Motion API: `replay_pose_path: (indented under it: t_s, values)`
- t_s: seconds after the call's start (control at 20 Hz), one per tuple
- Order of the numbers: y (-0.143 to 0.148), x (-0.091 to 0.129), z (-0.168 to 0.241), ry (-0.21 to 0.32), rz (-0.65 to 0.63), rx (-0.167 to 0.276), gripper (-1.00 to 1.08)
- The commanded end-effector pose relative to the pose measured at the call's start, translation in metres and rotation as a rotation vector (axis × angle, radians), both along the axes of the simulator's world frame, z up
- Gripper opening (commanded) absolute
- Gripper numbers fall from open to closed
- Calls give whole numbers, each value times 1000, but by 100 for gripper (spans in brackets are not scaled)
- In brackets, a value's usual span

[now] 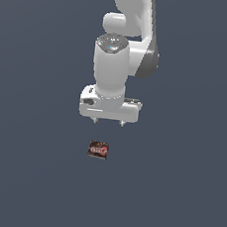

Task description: Pick up the object and move it to a goal position.

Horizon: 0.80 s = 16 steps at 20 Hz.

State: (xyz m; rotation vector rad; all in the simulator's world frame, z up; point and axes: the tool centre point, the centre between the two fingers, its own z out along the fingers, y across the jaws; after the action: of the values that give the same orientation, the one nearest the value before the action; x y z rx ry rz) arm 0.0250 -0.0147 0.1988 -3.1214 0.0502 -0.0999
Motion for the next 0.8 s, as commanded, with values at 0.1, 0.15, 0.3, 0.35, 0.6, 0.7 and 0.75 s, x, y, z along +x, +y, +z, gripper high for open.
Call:
replay_pose_path:
  t_s: [0.1, 0.15, 0.3, 0.35, 0.6, 0.7, 0.75]
  values:
    - [1, 0, 1, -2, 6, -1, 100]
    - [3, 1, 2, -5, 12, -2, 100]
    - [13, 3, 7, -17, 47, -6, 100]
    - [16, 4, 9, -22, 60, -7, 100]
    - [22, 6, 12, -30, 82, -10, 100]
    - [21, 5, 12, -29, 79, -10, 100]
    - [21, 5, 11, -29, 81, -10, 100]
